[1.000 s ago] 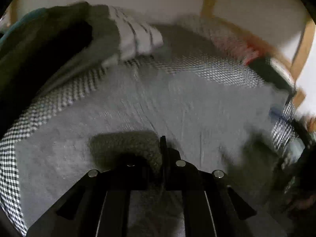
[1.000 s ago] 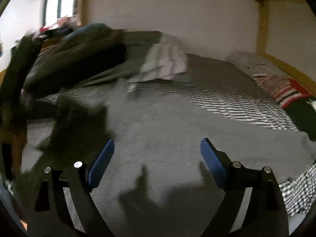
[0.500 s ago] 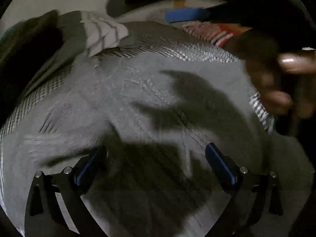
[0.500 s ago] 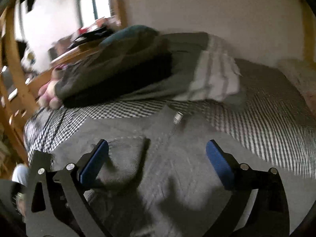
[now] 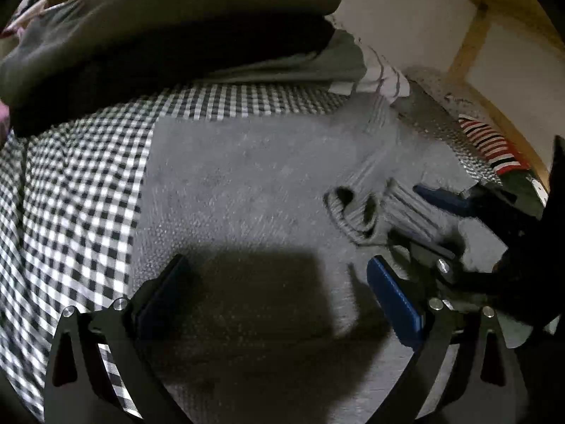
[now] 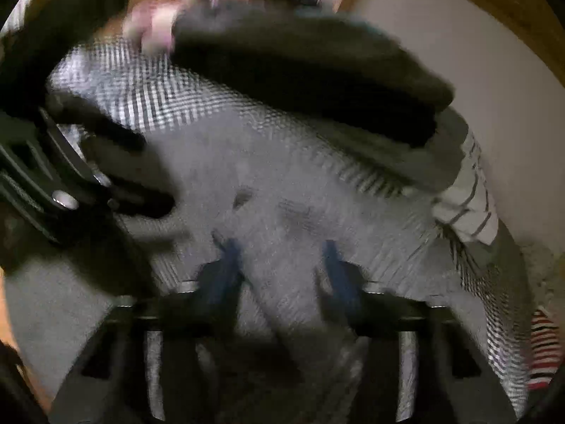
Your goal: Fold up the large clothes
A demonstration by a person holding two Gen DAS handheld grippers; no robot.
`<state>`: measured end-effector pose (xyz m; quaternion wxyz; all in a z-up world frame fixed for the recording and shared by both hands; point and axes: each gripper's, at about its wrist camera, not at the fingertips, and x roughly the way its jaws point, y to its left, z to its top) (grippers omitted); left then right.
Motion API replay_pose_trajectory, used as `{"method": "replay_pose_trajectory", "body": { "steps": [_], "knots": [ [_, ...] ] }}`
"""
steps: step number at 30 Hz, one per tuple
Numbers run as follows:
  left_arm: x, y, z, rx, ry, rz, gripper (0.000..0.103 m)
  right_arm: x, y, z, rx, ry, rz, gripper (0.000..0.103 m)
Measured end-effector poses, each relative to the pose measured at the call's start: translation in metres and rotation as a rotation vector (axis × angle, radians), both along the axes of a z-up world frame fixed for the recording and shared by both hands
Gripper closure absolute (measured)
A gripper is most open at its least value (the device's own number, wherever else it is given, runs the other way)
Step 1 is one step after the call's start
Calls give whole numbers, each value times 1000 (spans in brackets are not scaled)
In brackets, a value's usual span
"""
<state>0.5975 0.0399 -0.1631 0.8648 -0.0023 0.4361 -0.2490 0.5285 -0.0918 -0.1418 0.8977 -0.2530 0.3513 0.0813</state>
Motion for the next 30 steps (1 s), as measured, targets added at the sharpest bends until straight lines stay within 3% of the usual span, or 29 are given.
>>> {"method": "replay_pose_trajectory", "body": {
  "steps": [1,2,3,6,7,9,11,13,16,18,19,20,22,23,24,26,28,30],
  "knots": [
    [-3,0,-2,6,-11,-3,5,1,0,-3,11,5,-8,75],
    [-4,-1,-4,20,-18,-8,5,0,-1,-2,37,8,-19,88],
    [-4,-3,-5,44,-19,-11,5,-1,-3,2,68,-1,-35,92],
    [-5,-6,-12,101,-26,-14,5,-11,-27,25,243,-66,-104,94],
    [-6,-7,-13,115,-31,-15,5,-17,-46,37,369,-97,-161,94],
    [-6,-9,-14,136,-40,-16,5,-27,-77,48,529,-138,-247,94],
    [-2,-9,-14,143,-41,-13,5,-44,-120,53,705,-179,-379,94],
    [-5,-7,-14,143,-43,-11,5,-59,-152,44,777,-180,-492,94],
    [-3,-9,-15,147,-43,-10,5,-65,-176,20,761,-104,-597,93],
    [-3,-10,-15,159,-48,-10,5,-66,-189,1,759,-29,-677,83],
    [-3,-11,-15,165,-50,-10,5,-68,-194,-3,742,-15,-717,73],
    [-3,-11,-15,169,-50,-10,5,-72,-200,-5,724,-18,-767,49],
    [1,-11,-14,165,-43,-6,5,-92,-208,10,657,-143,-847,14],
    [-1,-10,-9,150,-44,0,5,-100,-205,22,594,-216,-848,8],
    [-1,-6,0,110,-51,20,5,-104,-198,38,507,-280,-818,7],
    [-2,-2,17,33,-61,52,5,-100,-182,57,433,-307,-716,4],
    [2,-8,34,-9,-75,62,5,-84,-161,68,396,-264,-598,4],
    [12,-27,34,32,-70,44,5,-62,-139,62,345,-187,-545,4]
  ]
}}
